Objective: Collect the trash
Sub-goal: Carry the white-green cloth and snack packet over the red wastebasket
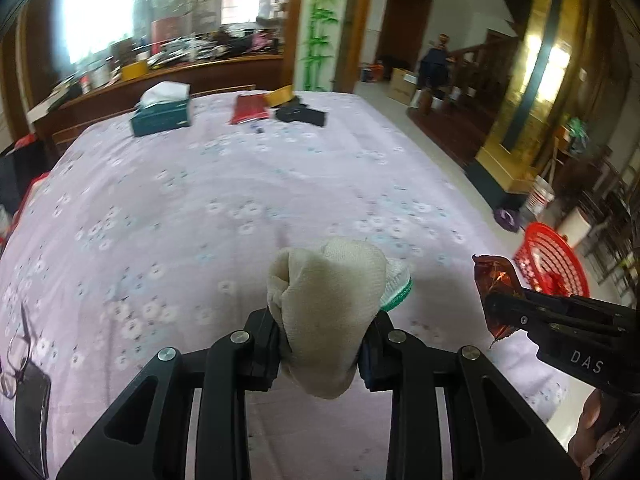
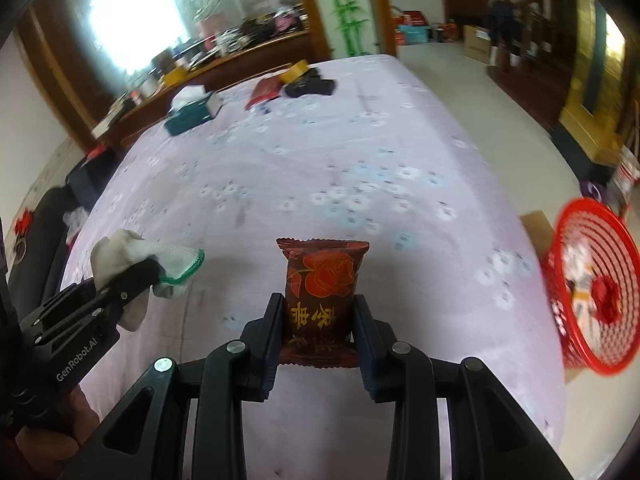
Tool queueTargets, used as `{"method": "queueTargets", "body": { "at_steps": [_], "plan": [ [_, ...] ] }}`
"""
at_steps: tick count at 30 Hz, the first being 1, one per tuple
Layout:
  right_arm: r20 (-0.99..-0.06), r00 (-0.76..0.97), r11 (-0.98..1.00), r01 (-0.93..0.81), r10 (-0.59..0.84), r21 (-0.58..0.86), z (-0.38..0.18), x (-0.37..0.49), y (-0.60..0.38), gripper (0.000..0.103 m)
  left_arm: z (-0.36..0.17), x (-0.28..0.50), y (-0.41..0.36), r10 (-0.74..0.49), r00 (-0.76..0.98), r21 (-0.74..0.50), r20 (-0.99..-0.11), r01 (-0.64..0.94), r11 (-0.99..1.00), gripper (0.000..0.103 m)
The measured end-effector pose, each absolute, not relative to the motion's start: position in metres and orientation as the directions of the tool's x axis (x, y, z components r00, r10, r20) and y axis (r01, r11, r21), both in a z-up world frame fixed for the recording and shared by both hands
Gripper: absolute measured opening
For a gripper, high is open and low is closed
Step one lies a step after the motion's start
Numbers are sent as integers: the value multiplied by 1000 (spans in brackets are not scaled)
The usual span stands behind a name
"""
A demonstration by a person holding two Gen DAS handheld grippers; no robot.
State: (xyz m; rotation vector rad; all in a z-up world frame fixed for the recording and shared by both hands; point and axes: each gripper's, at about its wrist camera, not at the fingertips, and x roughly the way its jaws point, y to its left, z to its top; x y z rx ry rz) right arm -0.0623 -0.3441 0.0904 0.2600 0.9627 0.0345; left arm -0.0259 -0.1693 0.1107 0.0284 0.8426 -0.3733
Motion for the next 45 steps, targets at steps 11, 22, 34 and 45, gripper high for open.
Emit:
{"method": "queueTargets", "body": {
  "at_steps": [11,22,34,45],
  "plan": [
    [-763,643,947,200,67,251,120,-115,-396,36,127,-41,-226,-394,578,-110,-714,464,879,29],
    [-739,673,923,269,24,275,130,-140,-428,36,130,-50,-251,-419,562,-100,-713,510,855,29],
    [-734,679,922,272,19,276,130,-144,-434,36,130,-51,-258,-424,555,-99,-716,520,849,29],
    [-730,683,923,268,20,276,134,-143,-433,36,131,-51,-259,-422,558,-96,-715,520,849,29]
  ]
}}
